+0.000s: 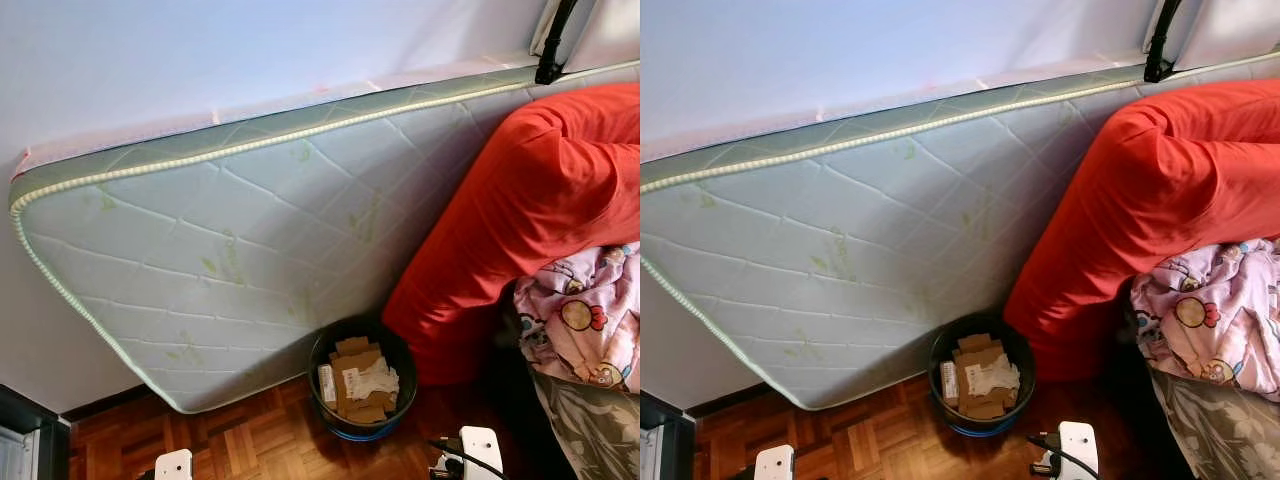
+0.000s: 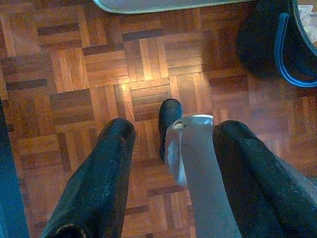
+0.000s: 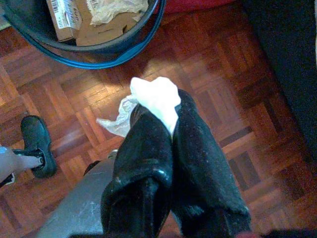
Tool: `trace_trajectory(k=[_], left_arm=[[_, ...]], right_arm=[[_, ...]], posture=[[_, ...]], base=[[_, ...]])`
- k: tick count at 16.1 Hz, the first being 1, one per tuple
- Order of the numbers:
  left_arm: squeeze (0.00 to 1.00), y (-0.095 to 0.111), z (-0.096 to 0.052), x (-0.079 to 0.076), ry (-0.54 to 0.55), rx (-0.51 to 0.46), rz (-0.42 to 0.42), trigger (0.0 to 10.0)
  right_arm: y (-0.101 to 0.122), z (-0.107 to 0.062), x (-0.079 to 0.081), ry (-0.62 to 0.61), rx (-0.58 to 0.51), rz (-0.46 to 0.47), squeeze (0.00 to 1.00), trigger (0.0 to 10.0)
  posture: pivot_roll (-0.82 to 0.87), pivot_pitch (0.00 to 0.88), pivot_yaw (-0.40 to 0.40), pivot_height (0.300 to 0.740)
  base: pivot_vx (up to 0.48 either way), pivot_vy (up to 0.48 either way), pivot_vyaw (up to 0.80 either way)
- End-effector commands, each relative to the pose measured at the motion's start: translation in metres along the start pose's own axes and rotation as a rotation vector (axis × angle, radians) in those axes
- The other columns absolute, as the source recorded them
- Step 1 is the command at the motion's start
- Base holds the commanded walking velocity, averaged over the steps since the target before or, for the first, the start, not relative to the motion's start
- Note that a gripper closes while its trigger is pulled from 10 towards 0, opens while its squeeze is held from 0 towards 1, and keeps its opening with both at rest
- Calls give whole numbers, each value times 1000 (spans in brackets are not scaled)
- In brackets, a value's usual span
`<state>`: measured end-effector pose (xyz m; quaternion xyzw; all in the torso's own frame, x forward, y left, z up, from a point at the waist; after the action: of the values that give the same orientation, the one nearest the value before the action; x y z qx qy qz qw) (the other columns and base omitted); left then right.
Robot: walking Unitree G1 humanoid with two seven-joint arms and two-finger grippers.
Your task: Clean up the room
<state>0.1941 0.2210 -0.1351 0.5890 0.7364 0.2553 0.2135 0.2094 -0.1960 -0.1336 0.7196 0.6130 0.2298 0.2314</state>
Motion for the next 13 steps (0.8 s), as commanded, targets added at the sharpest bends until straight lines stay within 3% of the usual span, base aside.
trace_trajectory(k=[1, 3, 10, 13], left_arm=[[0, -11, -2, 2, 2, 33, 12, 10000], [0, -10, -2, 2, 2, 30, 9, 10000], [0, -6, -2, 1, -2, 9, 5, 10000], [0, 10, 1, -4, -19, -47, 16, 10000]], right_arm=[[0, 0, -1, 2, 0, -4, 0, 10000], [0, 0, -1, 0, -1, 8, 0, 10000], [5, 1, 1, -2, -10, 18, 0, 10000], [18, 3, 9, 32, -54, 14, 0, 10000]], posture=[[2, 97, -43, 740], [3, 97, -44, 740], [3, 96, -43, 740], [1, 103, -42, 740]], base=[[296, 0, 800], [307, 0, 800], [332, 0, 0], [105, 0, 0]])
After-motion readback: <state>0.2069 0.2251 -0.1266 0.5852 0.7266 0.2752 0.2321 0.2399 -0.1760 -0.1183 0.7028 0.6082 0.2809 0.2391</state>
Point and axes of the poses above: a point about 5 cm out from each wrist's last joint towards the gripper, its own z axis pointing out of the wrist towards the gripper, its own y axis along the axis of the wrist's last joint, x = y × z, the point moved 6 cm from there along z, pointing out of the wrist towards the gripper, and after that the axes turned 3 degrees about z, right-handed, at the moved point
